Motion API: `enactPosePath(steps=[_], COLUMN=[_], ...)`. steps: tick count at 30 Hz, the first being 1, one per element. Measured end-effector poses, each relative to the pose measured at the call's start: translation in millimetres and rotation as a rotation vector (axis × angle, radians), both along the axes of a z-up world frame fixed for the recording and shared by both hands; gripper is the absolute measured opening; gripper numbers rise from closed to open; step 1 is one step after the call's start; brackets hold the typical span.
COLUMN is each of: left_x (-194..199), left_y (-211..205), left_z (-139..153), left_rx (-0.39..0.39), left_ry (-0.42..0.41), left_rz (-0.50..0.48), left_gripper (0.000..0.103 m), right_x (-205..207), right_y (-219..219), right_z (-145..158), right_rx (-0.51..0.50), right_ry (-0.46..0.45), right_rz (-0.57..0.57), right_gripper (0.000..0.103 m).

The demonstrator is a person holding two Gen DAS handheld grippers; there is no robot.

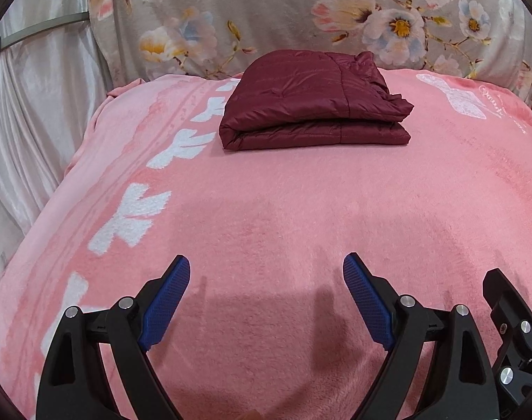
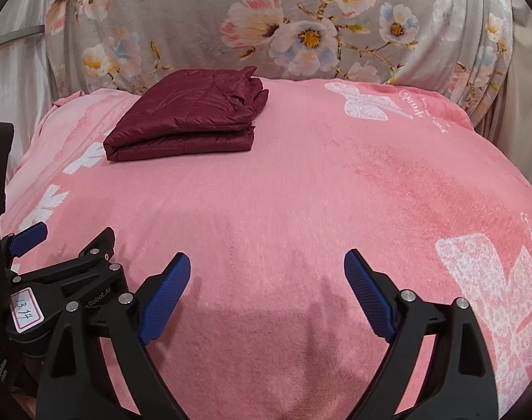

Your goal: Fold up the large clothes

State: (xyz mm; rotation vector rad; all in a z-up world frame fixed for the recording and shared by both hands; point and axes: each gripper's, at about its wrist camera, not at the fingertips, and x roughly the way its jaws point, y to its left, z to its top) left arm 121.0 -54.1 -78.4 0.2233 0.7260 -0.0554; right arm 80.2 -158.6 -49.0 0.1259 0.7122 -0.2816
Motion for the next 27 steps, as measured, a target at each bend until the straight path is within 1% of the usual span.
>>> enactPosePath(steps=[6, 10, 24, 27], left_x=[0.1, -0.5, -1.4, -1.8], left_y=[1.0, 2.6, 3.4, 3.0], left_z=[-0.6, 0.1, 1.5, 1.9], left_rx=[0.003, -0.007, -0.008, -0.004], left_ry=[-0.007, -0.012, -0.016, -0.019], left_rz=[0.012, 0.014, 0.017, 0.022], left_gripper=[0.086, 0.086, 0.086, 0.085], right_x=[3.0, 2.0, 2.7, 5.1], right_y=[1.9, 3.9, 6.8, 12.6], right_z=[-1.1, -0.6, 1.1, 1.1], right_rx=[-0.014, -0.015, -0.037, -0.091], right_ry=[0.017, 0.009, 0.013, 0.028], right_rz=[-0.004, 0.0, -0.009, -0.029], right_gripper=[0.087, 0.087, 0.087, 0.088])
